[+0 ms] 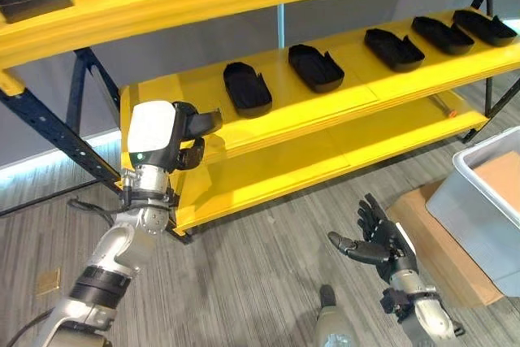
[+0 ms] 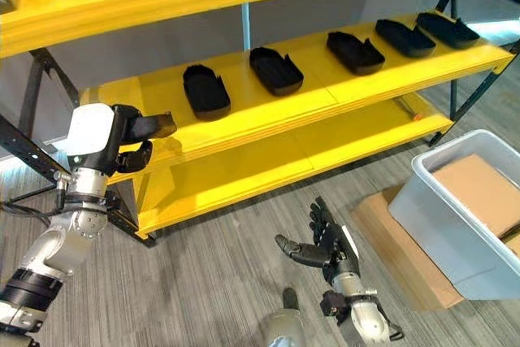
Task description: Move parts from the plastic box to the shelf.
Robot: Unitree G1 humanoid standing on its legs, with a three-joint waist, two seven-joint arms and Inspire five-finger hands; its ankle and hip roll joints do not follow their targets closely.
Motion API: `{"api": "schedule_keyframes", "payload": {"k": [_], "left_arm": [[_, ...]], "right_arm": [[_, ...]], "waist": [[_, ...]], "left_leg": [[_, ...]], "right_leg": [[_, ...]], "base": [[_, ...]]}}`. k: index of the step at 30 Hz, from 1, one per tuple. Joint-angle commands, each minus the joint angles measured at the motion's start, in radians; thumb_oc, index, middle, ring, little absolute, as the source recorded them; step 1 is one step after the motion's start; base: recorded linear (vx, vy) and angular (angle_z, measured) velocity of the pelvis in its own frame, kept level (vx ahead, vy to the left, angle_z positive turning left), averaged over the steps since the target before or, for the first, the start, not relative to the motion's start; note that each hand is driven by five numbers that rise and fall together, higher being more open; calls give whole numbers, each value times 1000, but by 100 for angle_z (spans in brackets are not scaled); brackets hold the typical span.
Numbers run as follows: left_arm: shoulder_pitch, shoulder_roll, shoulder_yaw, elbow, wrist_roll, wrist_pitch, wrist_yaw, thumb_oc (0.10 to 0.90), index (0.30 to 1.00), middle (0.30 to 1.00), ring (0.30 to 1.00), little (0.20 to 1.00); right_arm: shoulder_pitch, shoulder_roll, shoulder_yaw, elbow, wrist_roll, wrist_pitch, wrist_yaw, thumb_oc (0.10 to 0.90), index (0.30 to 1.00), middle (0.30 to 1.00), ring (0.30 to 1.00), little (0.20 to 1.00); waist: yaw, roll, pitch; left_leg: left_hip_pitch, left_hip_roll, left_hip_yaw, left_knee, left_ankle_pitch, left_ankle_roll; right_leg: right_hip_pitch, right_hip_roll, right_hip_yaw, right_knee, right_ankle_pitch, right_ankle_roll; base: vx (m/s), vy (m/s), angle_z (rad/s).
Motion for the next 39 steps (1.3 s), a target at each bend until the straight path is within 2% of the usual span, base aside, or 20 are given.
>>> {"api": "schedule_keyframes", "payload": {"k": [1, 4, 7, 11, 14, 18, 19, 23, 27, 29, 30, 31, 32, 33, 35, 36, 37, 38, 39], "left_arm": [[-130, 59, 154, -116, 10, -59, 58, 400, 300, 300, 300, 300], [-106, 53, 171, -125, -3, -58, 52, 400, 300, 300, 300, 300], [-94, 54, 186, -138, -6, -60, 53, 400, 300, 300, 300, 300], [-93, 49, 191, -146, -13, -66, 51, 400, 300, 300, 300, 300], [-91, 42, 192, -148, -26, -70, 55, 400, 300, 300, 300, 300], [-91, 36, 192, -145, -32, -68, 53, 400, 300, 300, 300, 300], [-227, 7, 69, -46, -95, -16, 33, 400, 300, 300, 300, 300], [-227, 8, 69, -49, -98, -18, 37, 400, 300, 300, 300, 300], [-222, 19, 66, -69, -105, -21, 34, 400, 300, 300, 300, 300], [-212, 17, 66, -93, -103, -18, 29, 400, 300, 300, 300, 300], [-212, 18, 67, -94, -102, -18, 29, 400, 300, 300, 300, 300], [-215, 18, 63, -105, -104, -21, 32, 400, 300, 300, 300, 300], [-216, 18, 64, -105, -104, -21, 32, 400, 300, 300, 300, 300], [-211, 24, 63, -117, -97, -20, 29, 400, 300, 300, 300, 300], [-215, 28, 65, -116, -100, -23, 31, 400, 300, 300, 300, 300], [-215, 28, 64, -115, -100, -23, 31, 400, 300, 300, 300, 300], [-218, 29, 66, -116, -104, -24, 31, 400, 300, 300, 300, 300], [-222, 29, 68, -116, -107, -23, 31, 400, 300, 300, 300, 300], [-190, 41, 83, -122, -98, -19, 20, 400, 300, 300, 300, 300]], "right_arm": [[-37, 5, -47, -105, -11, -78, 7, 900, 1000, 1000, 1000, 1000], [-36, 4, -46, -98, -14, -66, -1, 900, 1000, 1000, 1000, 1000], [-54, -15, -38, -102, -58, -66, -11, 900, 1000, 1000, 1000, 1000], [-68, -19, -30, -98, -43, -63, -3, 900, 1000, 1000, 1000, 1000], [-78, -1, -20, -88, 29, -62, 19, 900, 1000, 1000, 1000, 1000], [-81, -3, -13, -82, 22, -63, 15, 900, 1000, 1000, 1000, 1000], [-93, 39, 32, 57, 143, 21, -47, 900, 1000, 1000, 1000, 1000], [-108, 43, 42, 58, 154, 23, -47, 900, 1000, 1000, 1000, 1000], [-123, 31, 42, 61, 130, 23, -51, 900, 1000, 1000, 1000, 1000], [-105, 40, 30, 55, 138, 26, -51, 900, 1000, 1000, 1000, 1000], [-105, 40, 30, 55, 138, 27, -51, 900, 1000, 1000, 1000, 1000], [-98, 41, 31, 47, 147, 28, -53, 900, 1000, 1000, 1000, 1000], [-100, 41, 31, 47, 147, 28, -53, 900, 1000, 1000, 1000, 1000], [-101, 36, 39, 42, 148, 27, -47, 900, 1000, 1000, 1000, 1000], [-112, 33, 41, 43, 156, 26, -45, 900, 1000, 1000, 1000, 1000], [-112, 33, 41, 44, 156, 26, -44, 900, 1000, 1000, 1000, 1000], [-115, 28, 39, 43, 161, 26, -43, 900, 1000, 1000, 1000, 1000], [-121, 22, 39, 38, 161, 25, -42, 900, 1000, 1000, 1000, 1000], [-103, 9, 22, 32, 134, 27, -36, 900, 1000, 1000, 1000, 1000]], "waist": [[-14, -22, -88], [-12, -12, -91], [-9, 0, -84], [-3, 8, -81], [-1, 15, -76], [0, 18, -72], [65, -24, -113], [67, -27, -107], [82, -28, -74], [80, -17, -49], [80, -20, -52], [60, -9, -21], [62, -10, -21], [66, 9, -7], [63, 10, -16], [61, 14, -15], [56, 5, -18], [49, 10, -11], [47, 3, -20]], "left_leg": [[68, 66, -22, 52, -46, 13], [74, 85, -17, 28, -9, -3], [84, 90, -14, 14, -2, -6], [82, 93, -11, 2, 8, -10], [77, 91, -11, 1, 7, -10], [78, 90, -7, -10, 6, -13], [83, -24, -223, -24, -65, 51], [68, -28, -230, 9, -79, 53], [13, -62, -256, 116, -138, 83], [8, -96, -277, 132, -163, 111], [3, -101, -276, 131, -158, 112], [10, -127, -296, 129, -162, 124], [9, -128, -294, 130, -163, 124], [13, -124, -289, 131, -171, 128], [52, -126, -288, 104, -182, 111], [57, -121, -290, 99, -183, 109], [82, -126, -293, 92, -192, 99], [123, -109, -300, 81, -204, 82], [160, -90, -296, 77, -211, 62]], "right_leg": [[78, -41, -10, -77, 8, 67], [70, -25, -26, -58, -11, 54], [64, -16, -25, -43, -24, 54], [55, -16, -29, -38, -26, 53], [45, -17, -29, -34, -26, 53], [40, -19, -30, -32, -27, 53], [123, 12, 52, -166, 4, 44], [121, 5, 50, -154, 2, 48], [108, -28, 61, -88, 3, 57], [56, -66, 87, 63, 72, 74], [50, -70, 90, 62, 76, 75], [-15, -75, 150, 162, 171, 68], [-21, -75, 154, 168, 169, 68], [-85, -75, 131, 200, 115, 56], [-111, -80, 100, 108, 79, 58], [-104, -76, 94, 103, 78, 58], [-121, -75, 79, 20, 69, 63], [-117, -68, 49, -85, 66, 71], [-93, -68, 41, -93, 46, 75]], "base": [[105, -132, 13], [81, -124, 9], [69, -77, 6], [46, -43, -1], [22, -12, 0], [8, -5, -1], [41, -10, -3], [43, 31, 1], [30, 124, 9], [38, 210, 24], [0, 265, 32], [-16, 163, 37], [51, 246, 53], [111, 85, 40], [197, 19, 7], [232, -75, -4], [263, -109, -3], [430, -206, -7], [415, -216, 2]]}}
